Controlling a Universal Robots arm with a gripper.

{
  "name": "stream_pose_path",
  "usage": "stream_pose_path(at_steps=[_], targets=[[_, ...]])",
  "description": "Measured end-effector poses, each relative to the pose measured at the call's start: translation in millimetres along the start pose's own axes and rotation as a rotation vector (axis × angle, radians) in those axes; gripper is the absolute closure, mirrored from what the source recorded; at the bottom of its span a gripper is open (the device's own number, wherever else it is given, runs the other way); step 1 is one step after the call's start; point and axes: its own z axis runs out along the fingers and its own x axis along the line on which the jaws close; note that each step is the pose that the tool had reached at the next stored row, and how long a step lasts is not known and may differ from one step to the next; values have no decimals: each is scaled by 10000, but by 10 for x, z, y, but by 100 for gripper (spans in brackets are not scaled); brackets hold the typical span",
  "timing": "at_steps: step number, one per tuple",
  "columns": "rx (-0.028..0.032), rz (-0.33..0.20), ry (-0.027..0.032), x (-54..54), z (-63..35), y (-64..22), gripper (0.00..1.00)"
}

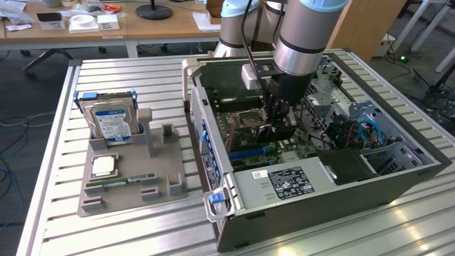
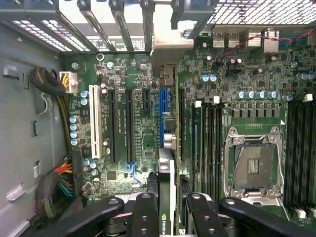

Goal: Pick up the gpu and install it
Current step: 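Insert the gpu into the slot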

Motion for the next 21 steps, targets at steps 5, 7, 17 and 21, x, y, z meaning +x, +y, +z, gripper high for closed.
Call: stream_pose_path(at_steps=[5, 7, 17, 21], targets=[[11, -1, -2, 2, 5, 40, 73], [18, -1, -1, 4, 21, 50, 73], [30, -2, -2, 5, 47, 84, 73], [30, -2, -2, 7, 47, 106, 73]])
